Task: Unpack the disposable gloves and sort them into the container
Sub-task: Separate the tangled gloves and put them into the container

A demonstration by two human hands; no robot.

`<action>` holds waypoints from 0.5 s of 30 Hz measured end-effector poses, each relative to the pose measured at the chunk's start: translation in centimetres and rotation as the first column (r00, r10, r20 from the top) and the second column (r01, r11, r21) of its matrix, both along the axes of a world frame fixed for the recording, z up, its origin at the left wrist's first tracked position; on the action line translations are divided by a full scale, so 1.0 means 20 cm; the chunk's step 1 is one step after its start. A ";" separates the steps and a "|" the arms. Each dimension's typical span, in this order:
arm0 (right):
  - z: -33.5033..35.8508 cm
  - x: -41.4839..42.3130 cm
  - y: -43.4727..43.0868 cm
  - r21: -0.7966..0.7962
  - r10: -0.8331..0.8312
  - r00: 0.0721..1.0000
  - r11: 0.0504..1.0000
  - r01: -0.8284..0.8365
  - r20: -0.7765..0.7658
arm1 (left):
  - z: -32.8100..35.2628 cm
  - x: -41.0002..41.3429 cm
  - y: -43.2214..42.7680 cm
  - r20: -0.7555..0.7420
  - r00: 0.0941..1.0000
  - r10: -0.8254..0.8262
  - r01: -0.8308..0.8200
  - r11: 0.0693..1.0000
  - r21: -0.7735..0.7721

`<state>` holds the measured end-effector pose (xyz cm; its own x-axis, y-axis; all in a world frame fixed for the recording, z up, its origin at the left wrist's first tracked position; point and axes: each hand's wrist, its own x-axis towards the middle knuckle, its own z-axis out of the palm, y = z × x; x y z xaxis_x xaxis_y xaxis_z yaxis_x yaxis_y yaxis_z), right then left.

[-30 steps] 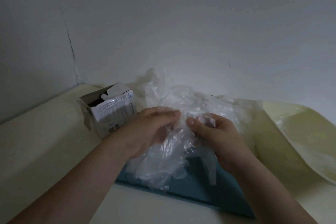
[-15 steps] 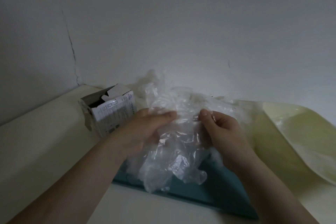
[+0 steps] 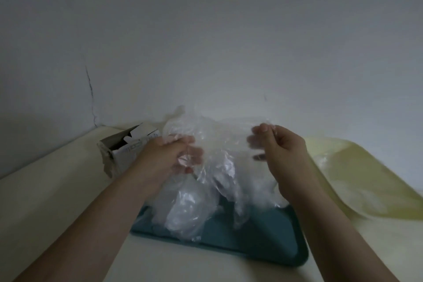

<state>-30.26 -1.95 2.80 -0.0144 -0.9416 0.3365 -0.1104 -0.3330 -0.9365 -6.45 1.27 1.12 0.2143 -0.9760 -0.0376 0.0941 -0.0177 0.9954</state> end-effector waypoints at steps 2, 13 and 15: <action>0.05 -0.05 0.01 0.008 0.052 0.998 0.999 -0.053 0.038 | 0.04 -0.06 0.01 0.051 0.998 -0.034 0.034 0.999 0.002; 0.25 -0.47 0.02 0.013 -0.088 0.996 0.996 0.088 -0.005 | 0.20 -0.43 0.00 0.131 0.982 -0.133 0.141 0.989 -0.048; 0.29 -0.61 0.01 -0.019 -0.166 0.984 0.986 0.165 -0.068 | 0.23 -0.52 -0.02 0.127 0.975 -0.180 0.187 0.982 -0.041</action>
